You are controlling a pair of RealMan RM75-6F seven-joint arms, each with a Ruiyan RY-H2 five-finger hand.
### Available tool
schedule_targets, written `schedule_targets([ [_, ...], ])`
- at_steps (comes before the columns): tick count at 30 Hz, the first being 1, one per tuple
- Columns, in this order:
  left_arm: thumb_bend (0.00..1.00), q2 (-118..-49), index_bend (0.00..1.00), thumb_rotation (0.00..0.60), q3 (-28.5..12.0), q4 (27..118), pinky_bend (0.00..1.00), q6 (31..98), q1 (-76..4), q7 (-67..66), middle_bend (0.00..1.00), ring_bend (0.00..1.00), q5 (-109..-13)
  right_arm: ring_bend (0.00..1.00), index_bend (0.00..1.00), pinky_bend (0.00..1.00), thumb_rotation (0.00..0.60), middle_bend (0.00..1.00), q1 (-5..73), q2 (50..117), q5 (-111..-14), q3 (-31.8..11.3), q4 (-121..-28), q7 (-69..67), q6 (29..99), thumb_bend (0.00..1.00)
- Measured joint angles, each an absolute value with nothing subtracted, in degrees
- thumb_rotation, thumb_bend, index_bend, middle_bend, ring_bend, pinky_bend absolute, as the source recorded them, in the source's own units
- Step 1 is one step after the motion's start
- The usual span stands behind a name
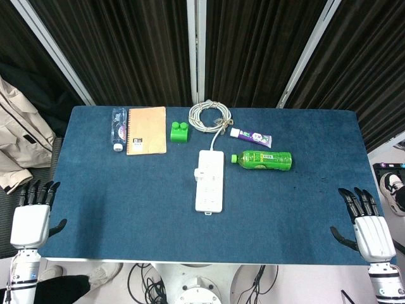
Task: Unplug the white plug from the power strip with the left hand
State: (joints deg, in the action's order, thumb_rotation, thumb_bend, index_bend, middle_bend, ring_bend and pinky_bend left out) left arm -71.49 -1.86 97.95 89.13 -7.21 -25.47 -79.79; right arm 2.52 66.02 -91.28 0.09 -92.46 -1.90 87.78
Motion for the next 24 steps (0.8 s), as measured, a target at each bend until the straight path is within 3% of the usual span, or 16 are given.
schedule_targets([
  [11,0.13,-71.1,0.12,0.600,-1.9,96.7,0.02,87.8,-6.5,-22.3,0.12,0.01,-80.0,0.00,0.00,0.00,0.600,0.12,3.0,66.1,-91.8,0.4,-93.8,-0.9,86.4,0.16],
  [15,0.14,-71.0,0.13,0.600,-2.2,96.7,0.03,86.9,-7.2,-22.0,0.12,0.01,-80.5,0.00,0.00,0.00,0.600,0.12,4.2,66.1,-92.7,0.6,-93.9,-1.6,84.5,0.30],
  [19,0.15,-70.9,0.14,0.600,-3.2,96.9,0.05,84.7,-9.5,-21.5,0.13,0.01,-81.7,0.00,0.00,0.00,0.600,0.13,7.9,66.6,-94.2,0.6,-94.1,-2.3,79.1,0.37],
  [24,0.16,-70.8,0.16,0.600,-5.5,97.4,0.10,78.6,-15.2,-19.0,0.14,0.03,-83.5,0.00,0.00,0.00,0.600,0.13,14.5,68.4,-95.2,0.0,-94.2,-2.8,70.0,0.37],
])
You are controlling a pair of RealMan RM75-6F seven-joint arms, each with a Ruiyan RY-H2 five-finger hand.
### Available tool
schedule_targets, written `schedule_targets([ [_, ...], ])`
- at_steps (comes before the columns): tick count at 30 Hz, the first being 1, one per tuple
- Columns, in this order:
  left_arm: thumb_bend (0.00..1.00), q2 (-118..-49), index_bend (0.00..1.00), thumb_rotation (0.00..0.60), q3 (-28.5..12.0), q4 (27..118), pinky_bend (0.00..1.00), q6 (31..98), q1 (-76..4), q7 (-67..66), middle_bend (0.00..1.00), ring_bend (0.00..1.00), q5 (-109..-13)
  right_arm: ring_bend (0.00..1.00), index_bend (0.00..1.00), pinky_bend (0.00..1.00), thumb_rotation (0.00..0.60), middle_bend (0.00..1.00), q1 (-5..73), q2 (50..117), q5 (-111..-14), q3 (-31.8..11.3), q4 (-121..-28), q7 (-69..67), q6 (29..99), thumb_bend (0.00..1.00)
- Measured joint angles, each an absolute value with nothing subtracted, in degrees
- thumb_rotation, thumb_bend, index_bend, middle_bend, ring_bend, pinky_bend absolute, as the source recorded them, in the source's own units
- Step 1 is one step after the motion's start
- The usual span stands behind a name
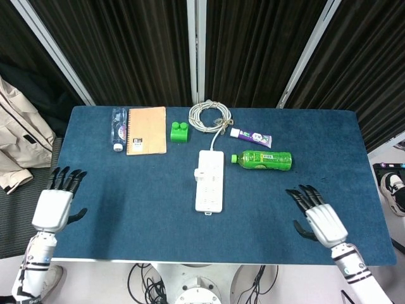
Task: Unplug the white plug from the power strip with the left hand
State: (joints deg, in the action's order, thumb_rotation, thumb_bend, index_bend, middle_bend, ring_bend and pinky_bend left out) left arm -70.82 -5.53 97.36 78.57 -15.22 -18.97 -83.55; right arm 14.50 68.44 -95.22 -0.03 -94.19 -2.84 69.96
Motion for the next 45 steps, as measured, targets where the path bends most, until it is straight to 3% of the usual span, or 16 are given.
schedule_targets([
  [3,0.18,-71.3,0.20,0.600,-7.6,97.2,0.18,73.1,-20.2,-16.3,0.20,0.10,-84.2,0.00,0.01,0.00,0.600,0.13,18.9,70.8,-95.0,-0.8,-93.8,-3.1,63.7,0.37],
  [7,0.21,-73.1,0.22,0.600,-10.6,95.5,0.24,64.6,-28.1,-13.2,0.21,0.13,-84.1,0.00,0.02,0.00,0.600,0.13,25.3,75.9,-94.0,-2.0,-92.2,-3.9,56.2,0.37],
  [12,0.21,-78.5,0.23,0.600,-13.7,90.1,0.27,53.4,-39.0,-11.0,0.22,0.13,-82.9,0.00,0.08,0.00,0.600,0.14,30.1,81.4,-92.8,-3.1,-89.4,-5.0,51.7,0.37],
  [17,0.21,-86.2,0.25,0.600,-15.2,81.4,0.28,46.9,-47.2,-10.2,0.24,0.15,-81.7,0.00,0.10,0.00,0.600,0.15,32.6,85.5,-91.5,-3.3,-85.9,-5.9,49.6,0.37],
  [23,0.21,-93.0,0.26,0.600,-15.5,72.7,0.32,43.7,-53.4,-8.7,0.25,0.17,-81.5,0.00,0.11,0.00,0.600,0.15,34.4,89.0,-91.6,-2.8,-82.8,-7.9,49.4,0.37],
  [32,0.21,-98.0,0.26,0.600,-14.3,67.2,0.35,41.4,-57.7,-4.4,0.25,0.19,-81.4,0.00,0.11,0.00,0.600,0.15,35.7,90.8,-91.7,-1.4,-80.7,-9.5,50.4,0.37],
  [38,0.25,-101.0,0.29,0.600,-13.9,61.8,0.43,40.7,-60.2,-2.5,0.27,0.22,-81.5,0.00,0.11,0.00,0.600,0.15,36.0,91.3,-91.1,-0.6,-79.9,-10.1,50.7,0.37],
  [45,0.29,-103.1,0.34,0.600,-12.6,56.8,0.57,40.0,-62.5,0.0,0.34,0.33,-82.5,0.00,0.11,0.00,0.600,0.15,36.2,91.4,-90.4,-0.2,-79.3,-10.3,51.0,0.37],
])
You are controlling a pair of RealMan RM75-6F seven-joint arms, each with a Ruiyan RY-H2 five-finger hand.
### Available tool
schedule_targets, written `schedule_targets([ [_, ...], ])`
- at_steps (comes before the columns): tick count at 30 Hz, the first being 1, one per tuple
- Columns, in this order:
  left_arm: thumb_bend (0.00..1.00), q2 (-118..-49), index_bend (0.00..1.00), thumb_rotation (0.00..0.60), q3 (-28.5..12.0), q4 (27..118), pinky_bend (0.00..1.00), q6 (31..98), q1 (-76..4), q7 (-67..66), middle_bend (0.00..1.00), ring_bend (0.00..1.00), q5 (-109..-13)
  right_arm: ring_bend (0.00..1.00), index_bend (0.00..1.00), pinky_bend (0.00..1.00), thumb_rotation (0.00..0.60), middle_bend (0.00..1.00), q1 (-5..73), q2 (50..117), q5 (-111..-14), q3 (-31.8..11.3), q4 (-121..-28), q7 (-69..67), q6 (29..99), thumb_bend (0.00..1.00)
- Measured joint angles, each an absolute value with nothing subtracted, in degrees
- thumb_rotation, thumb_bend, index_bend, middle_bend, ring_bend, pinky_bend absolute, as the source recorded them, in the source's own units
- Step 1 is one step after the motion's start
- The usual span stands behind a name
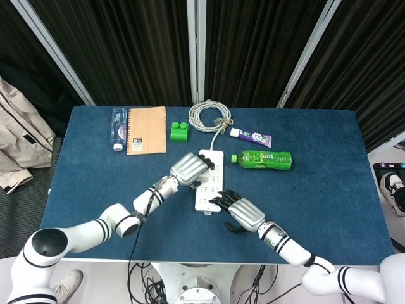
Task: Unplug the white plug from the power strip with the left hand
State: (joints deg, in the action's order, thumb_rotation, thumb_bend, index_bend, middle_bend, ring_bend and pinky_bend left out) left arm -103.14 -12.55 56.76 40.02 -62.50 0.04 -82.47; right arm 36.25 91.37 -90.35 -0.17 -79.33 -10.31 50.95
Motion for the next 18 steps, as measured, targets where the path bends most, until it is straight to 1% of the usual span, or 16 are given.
schedule_targets([
  [5,0.33,-104.2,0.37,0.600,-11.6,54.4,0.63,40.2,-63.4,3.8,0.37,0.39,-83.4,0.00,0.11,0.00,0.600,0.16,36.4,91.6,-89.8,0.2,-78.9,-10.4,50.9,0.37],
  [8,0.36,-104.8,0.41,0.600,-10.7,52.2,0.70,40.4,-64.1,5.4,0.43,0.48,-84.5,0.00,0.11,0.00,0.600,0.16,36.5,91.6,-89.5,0.4,-78.8,-10.6,50.9,0.37],
  [12,0.40,-105.1,0.50,0.600,-9.3,49.9,0.82,40.4,-65.0,6.8,0.55,0.61,-85.9,0.00,0.11,0.00,0.600,0.16,36.6,91.6,-89.3,0.4,-78.7,-10.8,51.1,0.37],
  [15,0.43,-105.2,0.56,0.600,-8.5,49.0,0.87,40.6,-65.4,8.5,0.65,0.69,-86.7,0.00,0.11,0.00,0.600,0.16,36.8,91.6,-89.1,0.5,-78.7,-10.7,50.9,0.37],
  [18,0.48,-105.1,0.61,0.600,-7.7,48.3,0.89,40.9,-65.8,10.7,0.71,0.73,-87.6,0.00,0.11,0.00,0.600,0.16,36.9,91.8,-88.8,0.6,-78.6,-10.8,50.8,0.37],
])
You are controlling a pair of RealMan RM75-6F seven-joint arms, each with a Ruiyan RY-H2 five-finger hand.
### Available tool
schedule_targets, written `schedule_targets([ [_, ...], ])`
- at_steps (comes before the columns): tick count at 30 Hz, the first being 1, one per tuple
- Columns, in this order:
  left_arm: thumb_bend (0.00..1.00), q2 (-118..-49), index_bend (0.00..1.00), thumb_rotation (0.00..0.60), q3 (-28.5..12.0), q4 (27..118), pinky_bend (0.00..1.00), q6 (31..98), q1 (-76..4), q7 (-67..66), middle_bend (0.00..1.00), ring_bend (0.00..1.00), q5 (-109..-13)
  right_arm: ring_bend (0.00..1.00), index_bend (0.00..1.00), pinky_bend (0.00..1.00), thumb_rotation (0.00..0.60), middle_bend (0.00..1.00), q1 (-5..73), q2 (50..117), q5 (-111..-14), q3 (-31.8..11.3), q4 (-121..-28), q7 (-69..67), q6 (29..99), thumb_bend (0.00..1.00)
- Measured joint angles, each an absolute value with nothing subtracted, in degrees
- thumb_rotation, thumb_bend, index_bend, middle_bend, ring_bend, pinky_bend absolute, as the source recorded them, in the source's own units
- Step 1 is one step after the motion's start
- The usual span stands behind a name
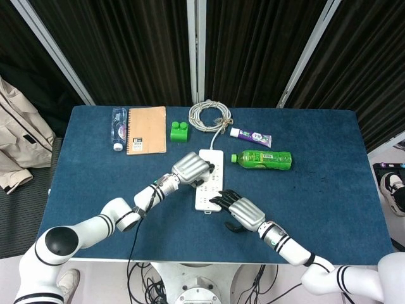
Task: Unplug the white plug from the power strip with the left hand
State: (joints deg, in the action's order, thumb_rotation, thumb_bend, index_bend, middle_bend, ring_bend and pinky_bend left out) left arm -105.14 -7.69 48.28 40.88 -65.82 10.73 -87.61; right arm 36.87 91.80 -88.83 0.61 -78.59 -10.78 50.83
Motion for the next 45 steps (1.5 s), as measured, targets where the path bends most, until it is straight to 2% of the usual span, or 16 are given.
schedule_targets([
  [12,0.54,-105.4,0.69,0.600,-6.2,46.9,0.95,43.1,-66.8,17.6,0.78,0.79,-89.1,0.00,0.11,0.00,0.600,0.16,37.0,92.1,-88.3,0.9,-78.5,-10.7,51.1,0.37],
  [31,0.56,-105.5,0.71,0.600,-6.4,47.7,0.95,44.7,-65.6,22.9,0.80,0.80,-87.1,0.00,0.11,0.00,0.600,0.16,37.4,92.3,-87.9,1.2,-78.1,-11.0,51.0,0.37],
  [35,0.56,-105.3,0.70,0.600,-7.1,47.7,0.95,46.6,-64.9,25.9,0.80,0.79,-86.7,0.00,0.11,0.00,0.600,0.16,37.5,92.3,-87.8,1.1,-78.1,-11.1,51.1,0.37],
  [40,0.56,-104.1,0.69,0.600,-8.0,48.4,0.93,51.0,-63.5,29.1,0.78,0.76,-86.6,0.00,0.11,0.00,0.600,0.16,37.5,92.1,-88.1,0.9,-78.4,-11.2,51.9,0.37],
  [45,0.55,-101.7,0.61,0.600,-8.1,49.0,0.81,55.6,-60.0,27.6,0.69,0.63,-86.2,0.00,0.11,0.00,0.600,0.16,36.8,91.0,-89.0,0.8,-79.8,-10.5,54.7,0.37],
])
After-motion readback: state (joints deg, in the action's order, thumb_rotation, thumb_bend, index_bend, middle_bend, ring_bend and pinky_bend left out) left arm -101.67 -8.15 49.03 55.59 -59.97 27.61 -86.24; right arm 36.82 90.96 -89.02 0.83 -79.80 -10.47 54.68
